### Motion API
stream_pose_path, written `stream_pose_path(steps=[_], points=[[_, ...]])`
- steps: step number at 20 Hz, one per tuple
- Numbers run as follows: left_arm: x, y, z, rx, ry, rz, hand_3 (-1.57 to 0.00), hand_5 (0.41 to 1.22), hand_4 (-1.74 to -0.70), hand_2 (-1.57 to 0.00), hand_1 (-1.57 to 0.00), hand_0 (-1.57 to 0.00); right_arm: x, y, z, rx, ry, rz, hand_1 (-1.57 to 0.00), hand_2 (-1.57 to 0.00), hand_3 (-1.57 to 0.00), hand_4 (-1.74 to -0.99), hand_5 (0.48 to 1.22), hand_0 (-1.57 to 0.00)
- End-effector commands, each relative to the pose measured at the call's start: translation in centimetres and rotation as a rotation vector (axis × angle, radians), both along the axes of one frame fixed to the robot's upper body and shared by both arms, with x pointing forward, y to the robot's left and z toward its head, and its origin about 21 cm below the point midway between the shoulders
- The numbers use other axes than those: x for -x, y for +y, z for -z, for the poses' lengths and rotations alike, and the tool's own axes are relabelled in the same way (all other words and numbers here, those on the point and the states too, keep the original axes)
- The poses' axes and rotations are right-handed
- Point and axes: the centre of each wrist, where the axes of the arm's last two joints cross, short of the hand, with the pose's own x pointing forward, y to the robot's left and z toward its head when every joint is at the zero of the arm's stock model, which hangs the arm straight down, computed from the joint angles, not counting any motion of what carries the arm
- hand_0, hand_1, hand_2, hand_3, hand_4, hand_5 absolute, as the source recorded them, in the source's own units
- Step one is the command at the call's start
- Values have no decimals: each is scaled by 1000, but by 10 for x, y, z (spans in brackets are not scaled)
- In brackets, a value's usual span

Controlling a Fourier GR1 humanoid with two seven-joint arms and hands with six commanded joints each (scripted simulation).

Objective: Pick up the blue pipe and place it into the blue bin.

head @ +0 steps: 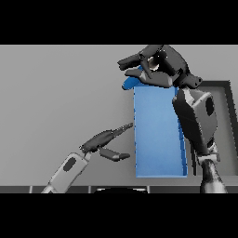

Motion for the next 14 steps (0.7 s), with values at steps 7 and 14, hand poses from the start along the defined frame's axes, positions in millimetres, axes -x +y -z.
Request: stream_pose_path(steps=[7, 14], points=[[-4, 5, 2, -18, 20, -33, 1, 489, -898, 1, 1, 1, -45, -59, 62, 83, 260, 297, -1571, -1571, -1571, -1740, 1117, -1571], [-5, 7, 2, 3, 27, -30, 1, 466, -887, 1, 1, 1, -34, -85, 160, 207, 569, 438, -1571, -1571, -1571, -1741, 1120, -1571]])
